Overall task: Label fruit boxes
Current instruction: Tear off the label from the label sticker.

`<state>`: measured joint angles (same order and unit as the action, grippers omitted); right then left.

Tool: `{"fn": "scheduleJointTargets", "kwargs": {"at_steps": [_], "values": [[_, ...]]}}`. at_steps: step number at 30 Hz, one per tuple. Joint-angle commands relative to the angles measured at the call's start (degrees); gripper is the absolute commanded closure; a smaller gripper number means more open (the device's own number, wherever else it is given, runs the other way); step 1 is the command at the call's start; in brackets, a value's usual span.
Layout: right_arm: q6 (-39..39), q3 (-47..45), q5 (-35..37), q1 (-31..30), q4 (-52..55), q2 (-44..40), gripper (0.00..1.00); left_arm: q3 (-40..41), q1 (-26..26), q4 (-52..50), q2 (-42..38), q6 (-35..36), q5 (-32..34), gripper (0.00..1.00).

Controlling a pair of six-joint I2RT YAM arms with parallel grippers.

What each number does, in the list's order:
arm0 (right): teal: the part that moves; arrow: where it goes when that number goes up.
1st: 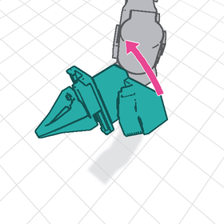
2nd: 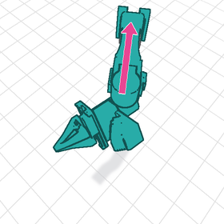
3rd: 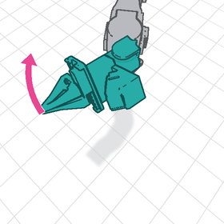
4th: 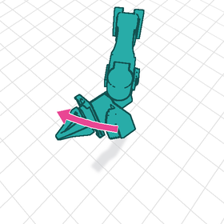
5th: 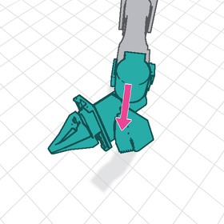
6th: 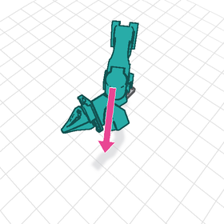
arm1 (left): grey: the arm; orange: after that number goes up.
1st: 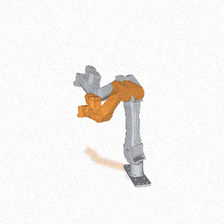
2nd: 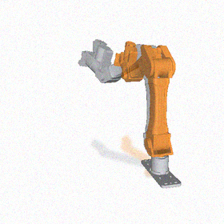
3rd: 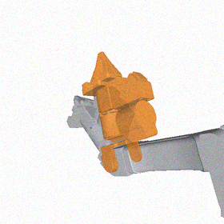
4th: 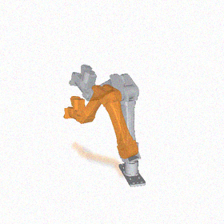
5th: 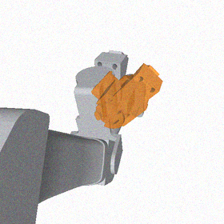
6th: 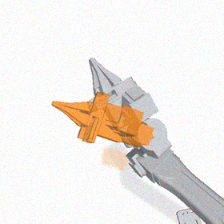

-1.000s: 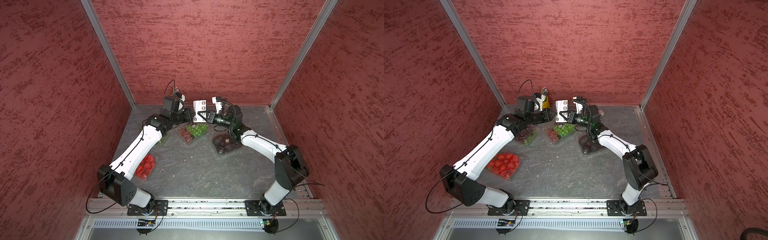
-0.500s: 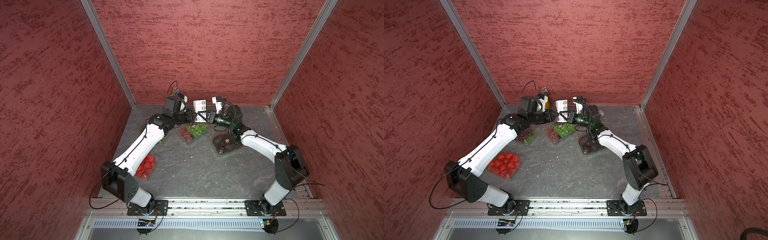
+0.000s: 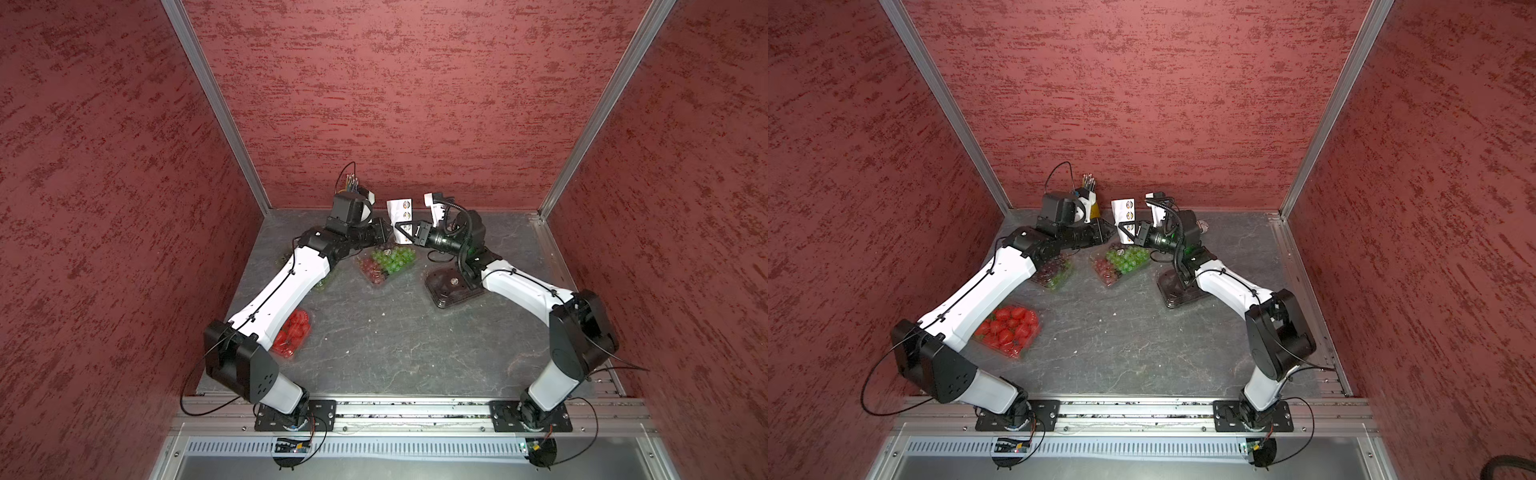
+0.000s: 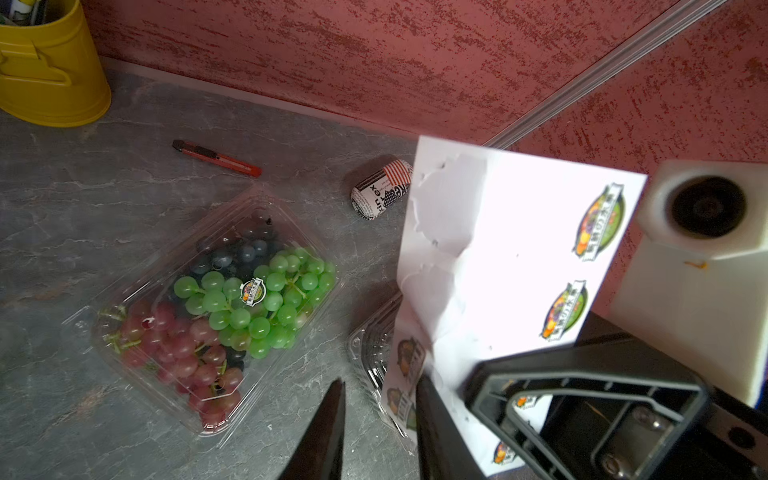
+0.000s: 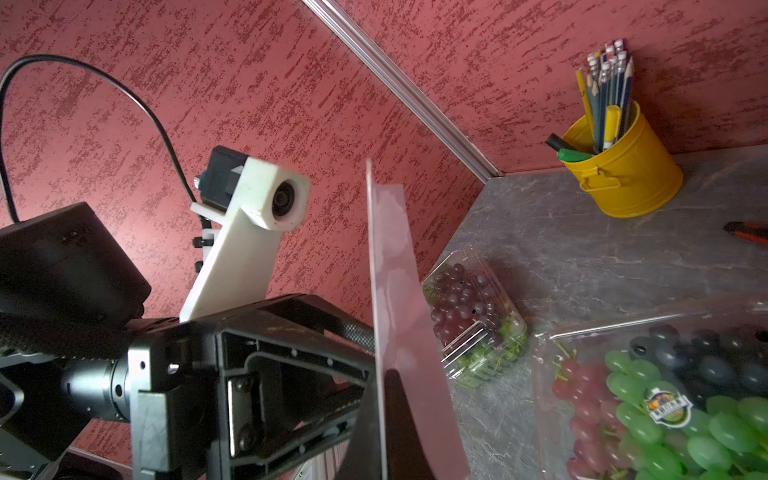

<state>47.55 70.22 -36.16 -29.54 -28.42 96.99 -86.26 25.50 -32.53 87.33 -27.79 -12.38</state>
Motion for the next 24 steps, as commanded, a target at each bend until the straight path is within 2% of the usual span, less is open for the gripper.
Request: {"fn": "scheduleJointTargets", "kwargs": {"at_steps": [1,14,20,24], "values": [[0.35,2.21,-1.11,-0.51,-1.85,-0.03,1.0,-1.72,-0.1,0.48,-0.36,-0.07,1.59,0.7],[0.8,2.2,-1.41,-0.58,-2.42,0.55,1.0,-0.84,-0.2,3.27,-0.67,-0.07,-1.06,0.74],[0.88,2.21,-1.46,-0.61,-2.58,0.63,1.0,-0.93,-0.17,3.27,-0.45,0.02,-1.05,0.82],[0.88,2.29,-1.61,-0.59,-2.49,0.79,1.0,-0.93,-0.19,3.48,-0.43,-0.07,-1.05,0.92]]}}
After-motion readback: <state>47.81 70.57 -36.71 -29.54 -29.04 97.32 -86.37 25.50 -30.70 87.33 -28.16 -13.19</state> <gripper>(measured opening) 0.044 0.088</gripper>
